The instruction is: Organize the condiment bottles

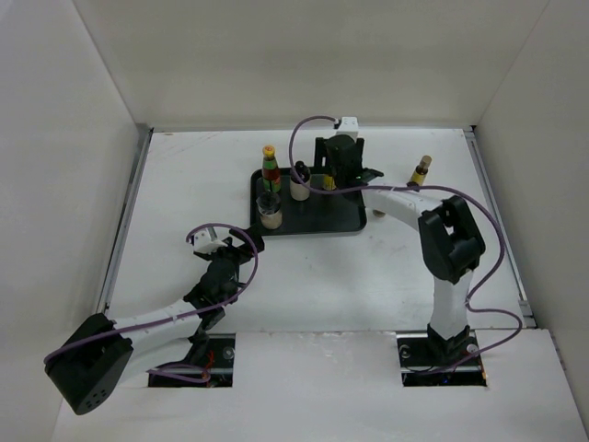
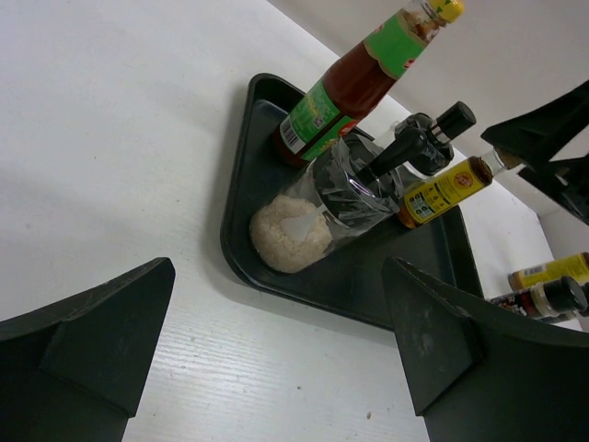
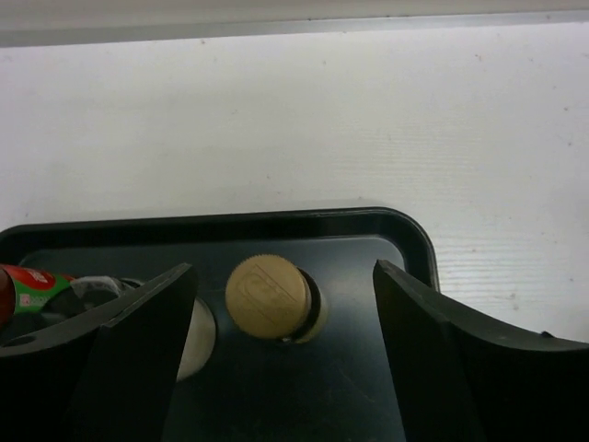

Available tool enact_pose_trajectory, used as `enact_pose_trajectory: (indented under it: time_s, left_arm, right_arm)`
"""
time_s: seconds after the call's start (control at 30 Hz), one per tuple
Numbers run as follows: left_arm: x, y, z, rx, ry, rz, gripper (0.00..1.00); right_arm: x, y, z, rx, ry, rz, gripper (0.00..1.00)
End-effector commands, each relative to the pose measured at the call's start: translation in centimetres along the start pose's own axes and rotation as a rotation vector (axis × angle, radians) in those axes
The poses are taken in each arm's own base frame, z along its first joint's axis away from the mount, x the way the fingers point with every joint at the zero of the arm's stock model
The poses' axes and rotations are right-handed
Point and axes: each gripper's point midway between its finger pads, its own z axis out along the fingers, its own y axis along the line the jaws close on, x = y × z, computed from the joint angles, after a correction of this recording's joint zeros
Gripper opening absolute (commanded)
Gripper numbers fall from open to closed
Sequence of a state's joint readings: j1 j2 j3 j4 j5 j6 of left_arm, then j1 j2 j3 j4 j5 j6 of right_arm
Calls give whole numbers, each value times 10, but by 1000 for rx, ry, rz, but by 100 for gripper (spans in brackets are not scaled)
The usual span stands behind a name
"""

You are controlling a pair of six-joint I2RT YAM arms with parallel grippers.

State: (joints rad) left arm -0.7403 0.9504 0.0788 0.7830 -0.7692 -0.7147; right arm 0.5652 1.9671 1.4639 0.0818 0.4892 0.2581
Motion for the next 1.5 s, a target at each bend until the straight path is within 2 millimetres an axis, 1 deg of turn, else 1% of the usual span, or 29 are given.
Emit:
enact_pose_trajectory:
  time_s: [0.0,0.07,0.13,0.2,0.27,0.4,0.5,0.63,0.7,0.77,0.87,1.0,1.07,1.23,1.3,1.37,1.47]
  left_arm:
    - [-12,-15,2,41,-34,-62,100]
    - [-13,-16,1,44,-38,-66,100]
    - [-14,-16,1,45,-38,-67,100]
    - [-14,-16,1,45,-38,-67,100]
    - [-13,-16,1,46,-38,-67,100]
    - [-13,-15,2,43,-37,-65,100]
    - [-15,-16,2,45,-41,-69,100]
    - [-14,-16,2,43,-39,-66,100]
    - [-13,-16,2,45,-37,-66,100]
    - [-12,-16,3,42,-33,-62,100]
    - [-11,-16,3,43,-32,-61,100]
    - [-11,-15,3,41,-29,-57,100]
    - [-11,-16,3,41,-30,-58,100]
    - [-8,-15,4,37,-23,-51,100]
    - [-7,-17,3,45,-18,-53,100]
    - [-8,-17,3,47,-18,-54,100]
    - [-7,-16,4,44,-16,-51,100]
  right_arm:
    - [-71,2,-43,-47,-152,88,88]
    - [-76,-8,-63,-49,-167,102,92]
    - [-72,-24,-82,-43,-172,131,95]
    - [-59,-48,-96,-12,-167,164,97]
    - [-39,-75,-104,34,-153,186,99]
    - [5,-129,-104,151,-85,196,99]
    - [24,-149,-99,191,-42,194,99]
    - [39,-155,-86,196,0,189,96]
    - [45,-152,-80,189,19,184,91]
    - [46,-149,-74,178,26,184,87]
    - [41,-145,-65,172,13,177,77]
    - [31,-144,-61,176,-17,176,52]
    - [22,-146,-64,181,-51,171,47]
    - [-7,-134,-93,196,-150,128,46]
    - [-17,-118,-102,161,-176,118,46]
    - [-25,-93,-109,100,-190,120,46]
    - [-26,-36,-110,-32,-179,112,46]
